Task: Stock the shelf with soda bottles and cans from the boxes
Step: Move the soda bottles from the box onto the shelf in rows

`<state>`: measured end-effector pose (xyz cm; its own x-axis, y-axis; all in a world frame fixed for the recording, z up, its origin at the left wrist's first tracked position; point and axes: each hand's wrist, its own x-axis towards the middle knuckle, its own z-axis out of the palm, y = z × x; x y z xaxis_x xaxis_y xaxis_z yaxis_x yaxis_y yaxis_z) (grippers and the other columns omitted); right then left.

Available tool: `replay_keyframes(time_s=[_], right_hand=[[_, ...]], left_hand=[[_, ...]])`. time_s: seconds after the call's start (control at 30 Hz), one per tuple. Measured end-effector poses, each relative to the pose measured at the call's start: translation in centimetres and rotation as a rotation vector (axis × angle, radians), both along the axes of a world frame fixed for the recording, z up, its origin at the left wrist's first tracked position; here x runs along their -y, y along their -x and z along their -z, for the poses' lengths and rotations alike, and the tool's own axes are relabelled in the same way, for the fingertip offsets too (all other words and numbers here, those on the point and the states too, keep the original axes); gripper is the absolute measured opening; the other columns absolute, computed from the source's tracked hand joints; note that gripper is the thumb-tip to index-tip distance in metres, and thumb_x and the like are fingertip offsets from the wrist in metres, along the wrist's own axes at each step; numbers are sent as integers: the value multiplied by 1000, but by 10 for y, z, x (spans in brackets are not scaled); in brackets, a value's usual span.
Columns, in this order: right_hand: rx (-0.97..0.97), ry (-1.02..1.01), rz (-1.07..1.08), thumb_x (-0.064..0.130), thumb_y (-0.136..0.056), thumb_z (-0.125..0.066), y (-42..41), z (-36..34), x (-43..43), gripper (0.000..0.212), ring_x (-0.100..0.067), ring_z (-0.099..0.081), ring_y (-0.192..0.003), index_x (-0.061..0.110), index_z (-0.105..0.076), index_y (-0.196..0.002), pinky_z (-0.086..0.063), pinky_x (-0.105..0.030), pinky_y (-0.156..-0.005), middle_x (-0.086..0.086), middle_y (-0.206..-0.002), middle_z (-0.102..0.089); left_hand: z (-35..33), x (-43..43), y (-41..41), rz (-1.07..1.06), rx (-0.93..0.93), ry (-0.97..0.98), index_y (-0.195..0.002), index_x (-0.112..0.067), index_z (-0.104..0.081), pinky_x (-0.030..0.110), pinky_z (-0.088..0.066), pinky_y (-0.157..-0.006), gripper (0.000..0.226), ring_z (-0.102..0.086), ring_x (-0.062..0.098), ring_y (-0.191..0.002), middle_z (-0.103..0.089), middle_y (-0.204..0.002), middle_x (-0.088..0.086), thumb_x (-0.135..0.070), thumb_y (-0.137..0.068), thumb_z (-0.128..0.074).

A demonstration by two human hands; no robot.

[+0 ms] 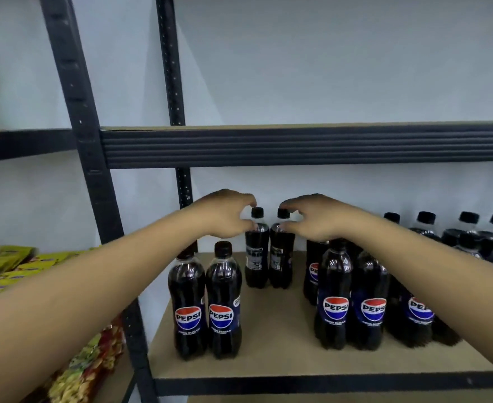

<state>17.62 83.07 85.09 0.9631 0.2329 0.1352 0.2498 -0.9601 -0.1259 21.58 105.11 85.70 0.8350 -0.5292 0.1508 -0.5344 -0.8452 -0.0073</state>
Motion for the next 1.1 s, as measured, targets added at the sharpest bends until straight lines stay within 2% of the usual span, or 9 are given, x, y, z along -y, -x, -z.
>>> replay_keyframes(time_s=[0.13,0.33,0.43,0.5,0.57,0.67,0.9,1.0,1.1], right_hand=[[-51,12,35,48,-98,-58,-39,-3,13,69,-22,-37,-145,26,-30,-158,-33,-33,-116,-1,-163,-32],[-67,45,-8,43,-94,-67,-92,4,23,69,-22,-43,-141,22,-39,-154,-38,-32,-112,-4,-156,-44],[-43,133,-61,49,-91,-68,-107,8,19,61,-23,-52,-129,20,-54,-143,-45,-37,-106,-4,-144,-55],[-70,203,-96,51,-91,-68,-114,11,18,50,-21,-59,-112,16,-65,-127,-51,-36,-94,-4,-128,-65],[-69,214,-124,50,-90,-69,-119,12,17,44,-19,-61,-100,14,-70,-114,-53,-36,-87,-4,-114,-69],[-55,203,-161,50,-89,-69,-122,9,18,44,-21,-63,-99,11,-73,-107,-54,-40,-89,-5,-107,-71],[-54,122,-270,44,-90,-72,-119,12,-2,34,-16,-61,-100,16,-72,-109,-54,-34,-87,1,-109,-69],[-53,79,-314,45,-89,-72,-117,14,-16,33,-15,-61,-98,17,-73,-108,-53,-31,-82,2,-107,-69],[-66,39,-331,49,-88,-72,-117,18,-33,37,-16,-64,-97,17,-74,-106,-56,-33,-85,1,-105,-71]], left_hand=[[0,16,-39,-46,-78,-14,-153,-28,-37,36,-45,-106,63,-48,25,-134,-46,-153,5,-52,-99,-57],[0,41,-77,-28,-121,-134,-156,-23,-36,30,-39,-103,69,-46,23,-137,-45,-156,4,-52,-97,-61],[5,50,-91,-32,-88,-197,-144,-18,-51,30,-44,-92,57,-54,25,-123,-57,-140,6,-50,-98,-60],[10,55,-98,-22,-66,-214,-127,-13,-61,30,-42,-81,42,-57,23,-111,-64,-123,5,-45,-100,-59],[15,57,-102,-6,-55,-197,-116,-11,-65,31,-44,-79,34,-59,23,-106,-66,-113,4,-40,-100,-62],[16,53,-103,-1,-48,-148,-113,-12,-67,32,-47,-84,30,-58,20,-102,-65,-109,0,-37,-97,-66],[10,30,-92,-3,-59,-132,-113,-17,-67,24,-36,-75,24,-50,10,-95,-56,-102,-9,-31,-94,-71],[8,13,-85,-19,-75,-121,-111,-19,-67,21,-35,-66,22,-51,9,-94,-57,-100,-11,-29,-93,-72],[5,-5,-77,-53,-99,-132,-107,-23,-67,18,-36,-65,18,-51,7,-88,-54,-92,-18,-27,-92,-73]])
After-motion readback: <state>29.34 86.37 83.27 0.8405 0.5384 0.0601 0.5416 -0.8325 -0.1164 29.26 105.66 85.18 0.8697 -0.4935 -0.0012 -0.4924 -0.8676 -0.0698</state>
